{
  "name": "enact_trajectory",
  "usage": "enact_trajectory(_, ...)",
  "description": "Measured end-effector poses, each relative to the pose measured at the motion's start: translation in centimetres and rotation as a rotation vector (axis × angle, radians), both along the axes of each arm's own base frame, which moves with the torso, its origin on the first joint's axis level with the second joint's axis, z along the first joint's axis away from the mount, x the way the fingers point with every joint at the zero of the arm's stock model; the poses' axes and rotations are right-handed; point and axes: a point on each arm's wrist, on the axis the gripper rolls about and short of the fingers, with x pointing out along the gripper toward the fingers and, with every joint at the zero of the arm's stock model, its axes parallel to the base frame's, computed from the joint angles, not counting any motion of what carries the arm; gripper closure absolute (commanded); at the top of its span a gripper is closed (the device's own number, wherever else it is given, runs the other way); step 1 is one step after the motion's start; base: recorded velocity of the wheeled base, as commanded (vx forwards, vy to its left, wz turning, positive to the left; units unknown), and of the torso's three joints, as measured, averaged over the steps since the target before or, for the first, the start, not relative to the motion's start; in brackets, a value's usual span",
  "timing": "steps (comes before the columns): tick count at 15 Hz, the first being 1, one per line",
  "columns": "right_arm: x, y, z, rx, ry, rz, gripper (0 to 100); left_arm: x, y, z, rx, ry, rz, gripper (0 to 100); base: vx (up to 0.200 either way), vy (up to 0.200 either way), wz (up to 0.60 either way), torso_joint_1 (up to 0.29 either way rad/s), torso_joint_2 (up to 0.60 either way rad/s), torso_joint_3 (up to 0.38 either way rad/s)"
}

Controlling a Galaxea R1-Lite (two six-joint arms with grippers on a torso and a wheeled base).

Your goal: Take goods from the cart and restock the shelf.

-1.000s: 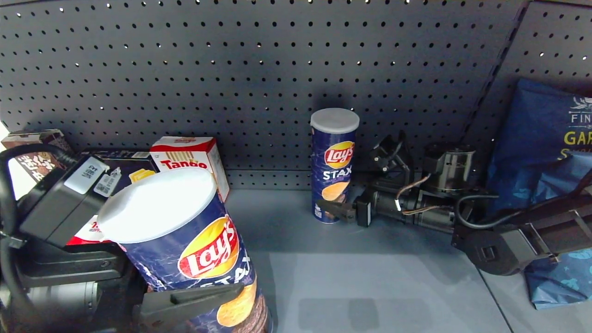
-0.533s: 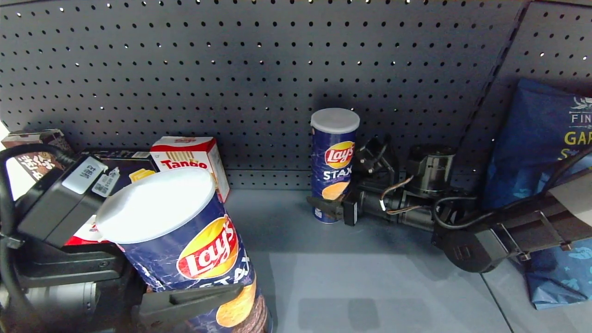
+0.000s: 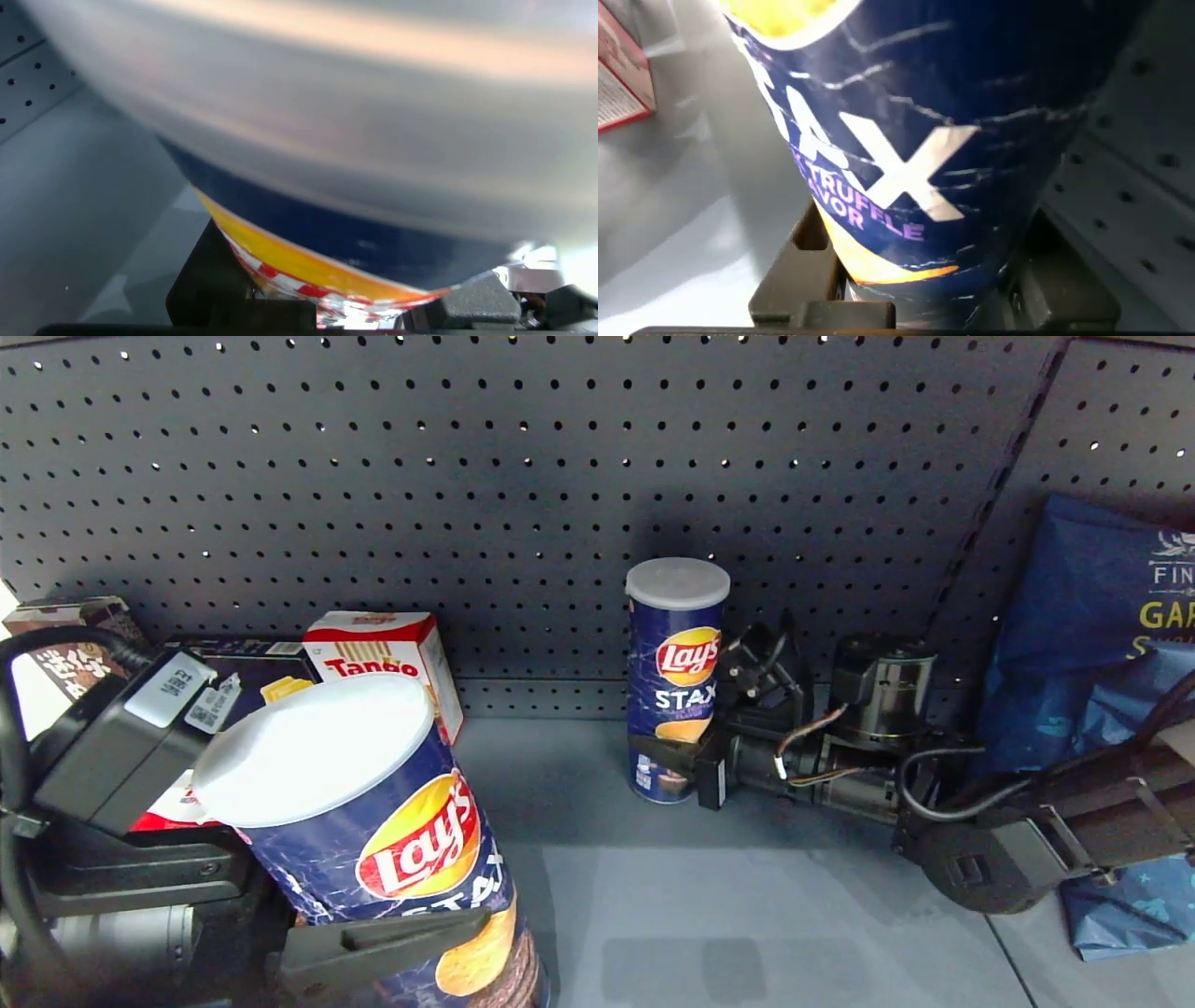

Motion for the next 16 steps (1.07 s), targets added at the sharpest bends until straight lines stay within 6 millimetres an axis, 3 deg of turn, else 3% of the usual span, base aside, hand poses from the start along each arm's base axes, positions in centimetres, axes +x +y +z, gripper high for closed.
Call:
enact_trajectory(4, -4.2, -0.6, 1.6, 0.002, -0.015, -0.05, 100, 0.0, 0.0, 0.0, -0.001, -0.001, -0.001, 100, 0.0, 0.0, 0.0, 0.0, 0.0, 0.0)
enact_trajectory(10, -10.9, -0.7, 1.5, 0.013, 0.043, -0.123, 100, 0.1, -0.1, 0.3, -0.007, -0.014, -0.001, 100, 0.0, 0.0, 0.0, 0.0, 0.0, 0.0)
enact_trajectory(16, -13.7, -1.3, 0.1, 0.026, 0.045, -0.104, 100, 0.1, -0.1, 0.2, -0.006, -0.012, -0.001, 100, 0.0, 0.0, 0.0, 0.0, 0.0, 0.0)
